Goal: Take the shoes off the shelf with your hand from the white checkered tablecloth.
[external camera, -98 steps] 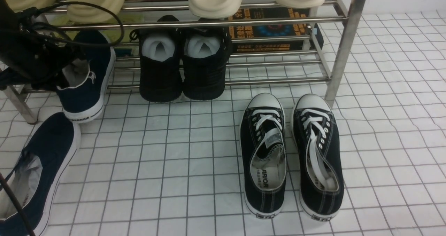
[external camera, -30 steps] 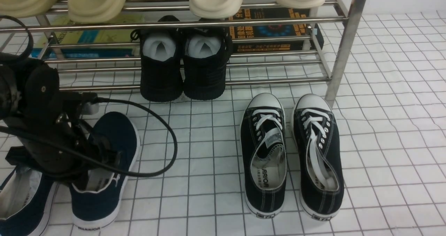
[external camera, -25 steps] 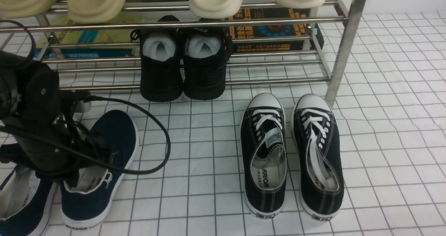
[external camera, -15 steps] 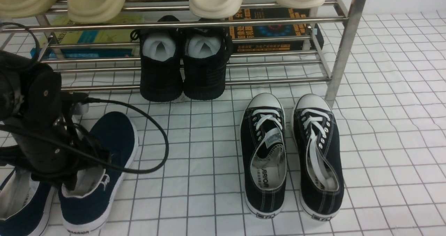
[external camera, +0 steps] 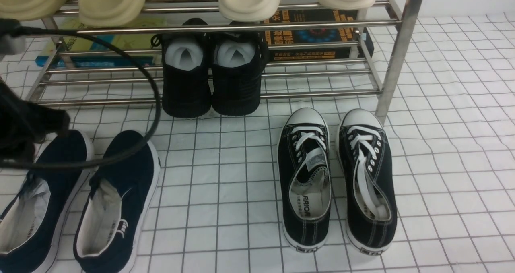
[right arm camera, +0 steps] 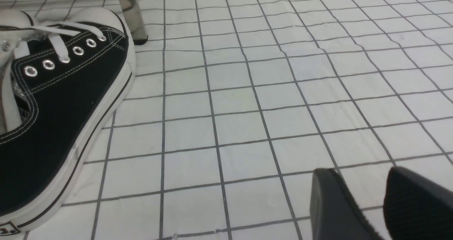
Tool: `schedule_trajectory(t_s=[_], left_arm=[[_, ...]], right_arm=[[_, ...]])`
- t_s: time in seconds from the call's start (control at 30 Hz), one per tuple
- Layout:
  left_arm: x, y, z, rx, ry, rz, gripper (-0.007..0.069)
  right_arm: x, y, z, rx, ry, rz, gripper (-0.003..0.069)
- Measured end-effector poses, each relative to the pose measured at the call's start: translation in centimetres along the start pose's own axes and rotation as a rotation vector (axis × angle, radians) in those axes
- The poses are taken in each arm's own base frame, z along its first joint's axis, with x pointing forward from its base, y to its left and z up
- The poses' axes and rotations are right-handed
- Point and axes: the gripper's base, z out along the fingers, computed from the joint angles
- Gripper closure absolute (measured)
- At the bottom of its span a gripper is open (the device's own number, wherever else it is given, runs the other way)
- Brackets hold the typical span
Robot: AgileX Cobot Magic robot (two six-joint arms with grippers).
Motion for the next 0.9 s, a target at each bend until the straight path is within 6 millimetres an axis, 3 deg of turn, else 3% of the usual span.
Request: schedule_trajectory(t_s=[0.03,0.07,0.13,0.23,0.27,0.3,0.4,0.63,0.9], left_arm=[[1.1,0.4,-0.6,0.008,-0.016,-0.006,0.0504],[1.2,0.3,-0.4,0.008,-0.008,-0.005,0.0515],[4.5,1.1,-1.3,0.056,-0.066,-0.021,0.0599],[8.1,1.3,-0.8,0.157,-0.239,-0.046,0.0623],[8.5,1.3,-1.0,0.171,-0.264,-0.052,0.0623],[10.1,1.3,-0.4,0.225,-0.352,-0.074,0.0623],[12.4,1.1,0.7,0.319,-0.549,-0.108,0.0623],[14.6,0.9,2.1,0.405,-0.806,-0.126,0.0622],[15.4,0.9,3.4,0.369,-0.746,-0.100,0.0616]], right_arm=[[0.0,0.0,0.0,0.000,0.000,0.000,0.0418],[0.0,0.0,0.0,0.000,0.000,0.000,0.0418],[0.0,0.0,0.0,0.000,0.000,0.000,0.0418],[0.0,0.0,0.0,0.000,0.000,0.000,0.0418],[0.0,0.0,0.0,0.000,0.000,0.000,0.0418],[0.0,0.0,0.0,0.000,0.000,0.000,0.0418],[0.0,0.0,0.0,0.000,0.000,0.000,0.0418],[0.0,0.0,0.0,0.000,0.000,0.000,0.0418],[0.0,0.0,0.0,0.000,0.000,0.000,0.0418]])
